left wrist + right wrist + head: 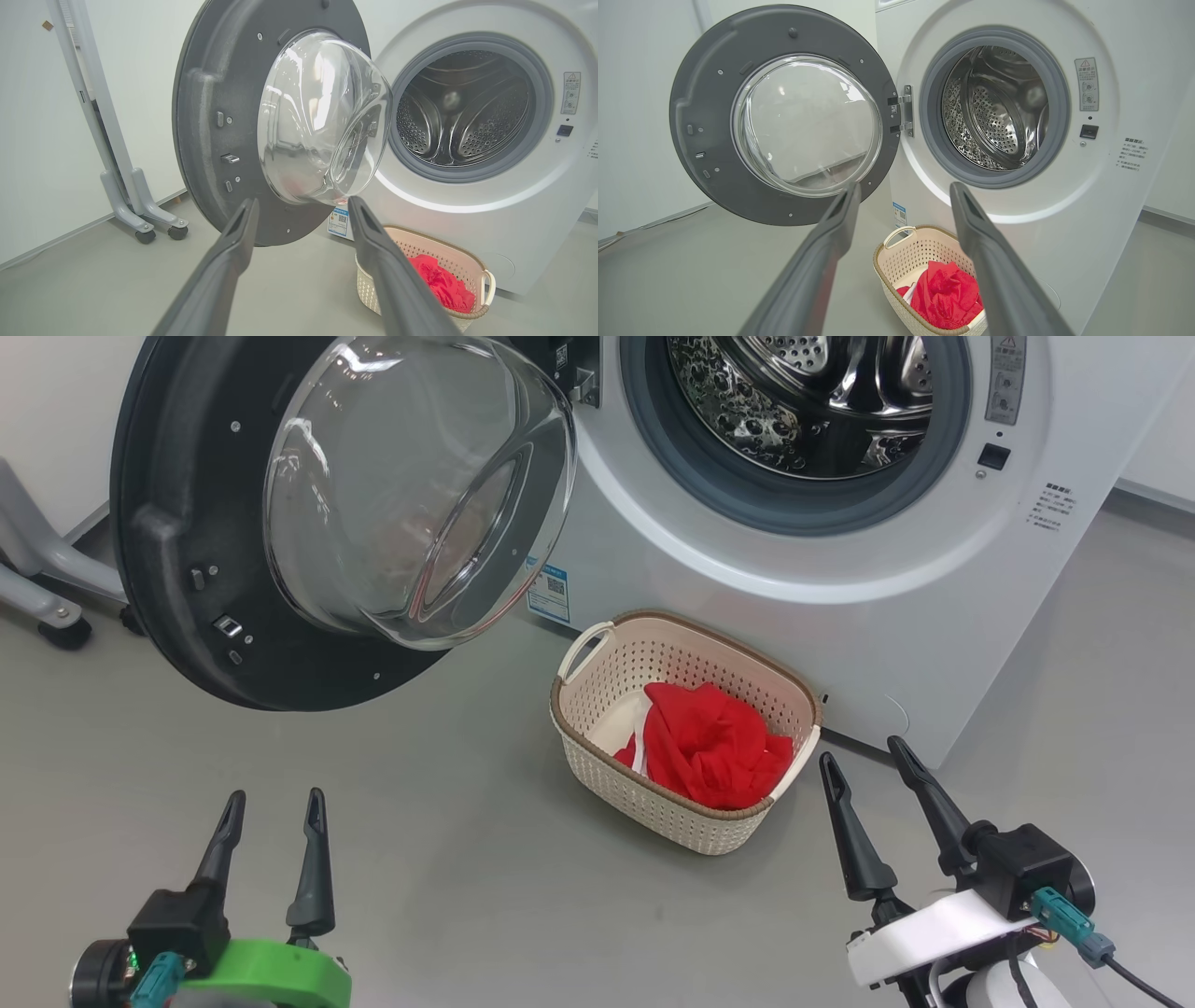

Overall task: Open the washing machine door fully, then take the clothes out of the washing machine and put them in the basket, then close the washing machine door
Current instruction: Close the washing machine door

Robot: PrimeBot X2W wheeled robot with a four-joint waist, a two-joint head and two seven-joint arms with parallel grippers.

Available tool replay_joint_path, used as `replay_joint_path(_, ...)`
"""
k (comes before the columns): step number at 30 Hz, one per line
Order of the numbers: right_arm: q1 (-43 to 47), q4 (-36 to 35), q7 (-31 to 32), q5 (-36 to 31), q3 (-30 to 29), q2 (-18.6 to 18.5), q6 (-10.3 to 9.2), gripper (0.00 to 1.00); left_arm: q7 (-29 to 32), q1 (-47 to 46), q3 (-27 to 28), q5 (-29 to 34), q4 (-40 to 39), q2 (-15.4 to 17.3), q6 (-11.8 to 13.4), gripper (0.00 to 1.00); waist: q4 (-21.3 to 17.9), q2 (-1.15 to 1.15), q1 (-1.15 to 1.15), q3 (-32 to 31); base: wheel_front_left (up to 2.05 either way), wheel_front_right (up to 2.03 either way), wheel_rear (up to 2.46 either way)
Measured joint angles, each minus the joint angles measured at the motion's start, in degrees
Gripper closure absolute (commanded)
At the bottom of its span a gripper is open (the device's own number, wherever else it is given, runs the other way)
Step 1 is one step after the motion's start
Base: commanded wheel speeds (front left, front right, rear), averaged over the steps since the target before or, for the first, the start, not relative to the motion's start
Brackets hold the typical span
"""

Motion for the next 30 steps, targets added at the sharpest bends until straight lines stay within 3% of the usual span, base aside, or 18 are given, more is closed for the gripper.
replay_joint_path(30, -0.94, 1.81, 0.00, 0.00, 0.37, 0.16, 0.53, 0.00, 0.00, 1.62, 0.71, 0.00, -1.62, -0.04, 0.14, 0.00, -0.23, 0.00, 0.00, -0.13, 0.00, 0.00, 0.00)
